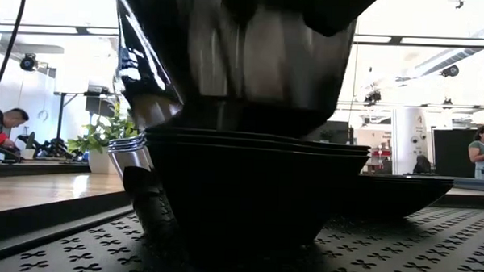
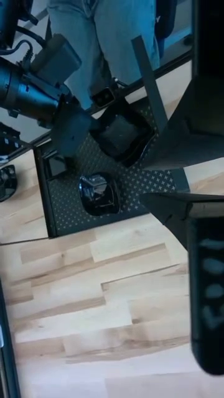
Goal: Pick & Place Mini shaped plates
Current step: Stack the distorted square plate on top of the other distorted square plates on the shelf
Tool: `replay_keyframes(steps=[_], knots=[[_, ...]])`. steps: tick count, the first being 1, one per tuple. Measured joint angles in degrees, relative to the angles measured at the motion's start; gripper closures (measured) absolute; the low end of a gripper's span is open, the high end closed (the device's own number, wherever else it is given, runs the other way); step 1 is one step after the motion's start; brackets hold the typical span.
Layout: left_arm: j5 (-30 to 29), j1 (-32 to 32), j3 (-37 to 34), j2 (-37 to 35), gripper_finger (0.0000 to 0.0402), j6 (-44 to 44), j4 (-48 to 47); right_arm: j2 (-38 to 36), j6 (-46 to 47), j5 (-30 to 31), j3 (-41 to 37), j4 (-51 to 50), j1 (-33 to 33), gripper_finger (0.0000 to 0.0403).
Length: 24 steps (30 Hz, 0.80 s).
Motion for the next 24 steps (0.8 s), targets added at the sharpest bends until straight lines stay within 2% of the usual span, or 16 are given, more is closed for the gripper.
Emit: replay_keyframes(steps=[12, 17, 24], knots=[[0.0, 0.0, 0.0, -0.1, 0.0339, 0.6, 0.0, -0.4, -5.4, 1.9, 0.0, -0.1, 0.1, 0.0319], [-0.2, 0.0, 0.0, -0.1, 0.0339, 0.6, 0.0, -1.0, -5.7, 4.9, 0.0, -0.3, 0.0, 0.0318], [-0.2, 0.0, 0.0, -0.1, 0.0339, 0.6, 0.0, -1.3, -5.5, 4.4, -0.1, -0.5, -0.1, 0.0331]])
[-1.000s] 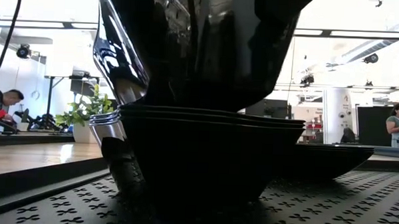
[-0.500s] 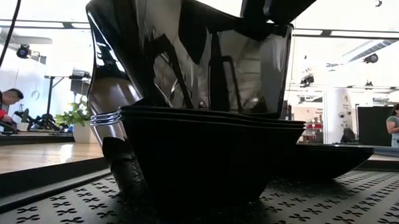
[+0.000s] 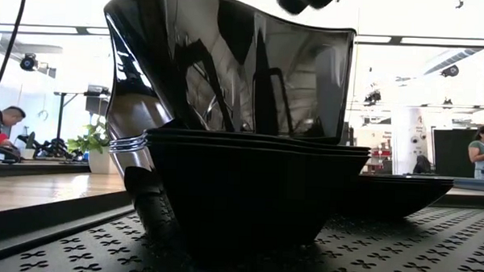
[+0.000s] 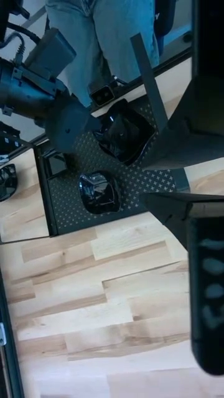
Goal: Pick & Place Mini shaped plates
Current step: Stack the distorted square plate on top of the other distorted square plates on the shelf, then stack the leaf shaped plate on top of the other leaf shaped plates on the shelf
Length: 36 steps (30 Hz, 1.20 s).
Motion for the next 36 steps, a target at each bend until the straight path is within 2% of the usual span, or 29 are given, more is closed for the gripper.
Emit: replay_keyframes(steps=[3, 7, 19, 36], knots=[[0.0, 0.0, 0.0, 0.0, 0.0339, 0.0, -0.1, -0.3, 1.7, -2.3, 1.3, -0.6, 0.0, 0.0337], [0.0, 0.0, 0.0, 0.0, 0.0339, 0.0, -0.1, -0.5, 1.7, -8.8, 3.3, -0.1, 0.0, 0.0342], [0.0, 0.0, 0.0, 0.0, 0.0339, 0.0, -0.1, -0.3, 1.0, -10.8, -0.4, -0.3, -1.5, 0.0349], [0.0, 0.0, 0.0, 0.0, 0.0339, 0.0, -0.2, -0.2, 1.3, -10.3, -5.2, 1.0, -3.1, 0.0351]])
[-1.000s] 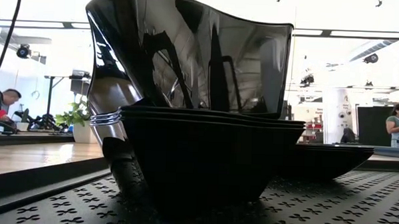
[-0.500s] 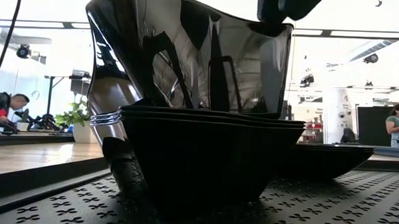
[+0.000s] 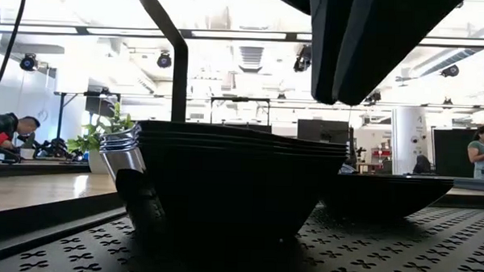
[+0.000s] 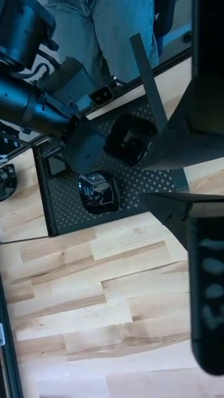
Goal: Pick & Place Mini shaped plates
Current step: Stack the leaf shaped plate on top of the other leaf shaped plates on the shelf
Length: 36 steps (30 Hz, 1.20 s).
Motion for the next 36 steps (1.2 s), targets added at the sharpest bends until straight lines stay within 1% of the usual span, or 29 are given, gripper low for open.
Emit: replay_keyframes(steps=[5, 8, 11, 15, 21, 25, 31, 36], knots=[[0.0, 0.0, 0.0, 0.0, 0.0339, 0.0, 0.0, 0.0, 1.2, 0.0, 2.1, -1.6, 0.0, 0.0351], [0.0, 0.0, 0.0, 0.0, 0.0339, 0.0, 0.0, -0.3, 3.8, 0.0, 4.6, -5.3, 0.2, 0.0351], [0.0, 0.0, 0.0, 0.0, 0.0339, 0.1, 0.0, -1.5, 6.4, 0.1, 6.4, -8.7, 0.6, 0.0351], [0.0, 0.0, 0.0, 0.0, 0.0339, 0.6, 0.0, -4.6, 10.3, 0.3, 6.4, -11.7, 1.5, 0.0351], [0.0, 0.0, 0.0, 0.0, 0.0339, 1.1, 0.0, -10.2, 16.7, 5.4, 6.4, -18.8, 3.4, 0.0351], [0.0, 0.0, 0.0, 0.0, 0.0339, 1.3, 0.0, -14.0, 24.3, 6.9, 6.3, -24.4, 4.3, 0.0351], [0.0, 0.0, 0.0, 0.0, 0.0339, 2.1, 0.0, -19.8, 30.7, 7.7, 3.2, -24.6, 6.3, 0.0351], [0.0, 0.0, 0.0, 0.0, 0.0339, 2.2, 0.0, -26.1, 36.9, 7.9, -4.5, -24.7, 8.6, 0.0351]])
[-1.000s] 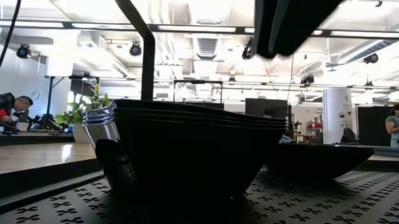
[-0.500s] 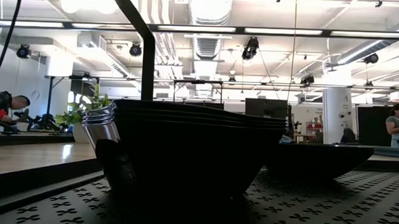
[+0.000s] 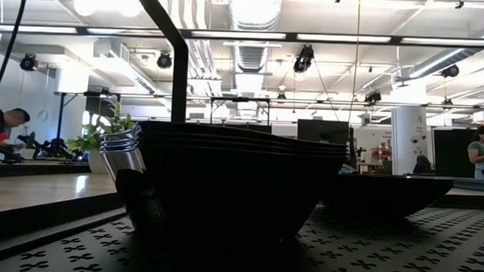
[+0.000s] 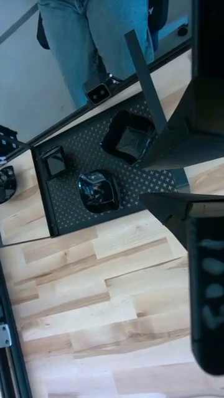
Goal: Pick & Place Mini shaped plates
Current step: Stack the leaf shaped plate on top of the other leaf shaped plates on the shelf
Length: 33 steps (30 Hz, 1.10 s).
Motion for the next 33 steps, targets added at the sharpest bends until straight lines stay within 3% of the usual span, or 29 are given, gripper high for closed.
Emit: replay_keyframes(steps=[6, 16, 22, 33], knots=[[0.0, 0.0, 0.0, 0.0, 0.0339, 0.0, 0.0, -8.1, 9.2, -0.6, -11.6, 0.0, 3.0, 0.0351], [0.0, 0.0, 0.0, 0.0, 0.0339, 0.0, 0.0, -19.7, 30.3, -12.1, -29.1, 0.3, 11.4, 0.0351], [0.0, 0.0, 0.0, 0.0, 0.0339, -0.1, 0.1, -21.8, 30.1, -19.0, -39.8, 6.8, 15.2, 0.0351], [-0.9, 0.0, 0.0, 0.0, 0.0339, -0.5, 2.3, -22.1, 23.3, -20.4, -54.0, 27.6, 16.6, 0.0351]])
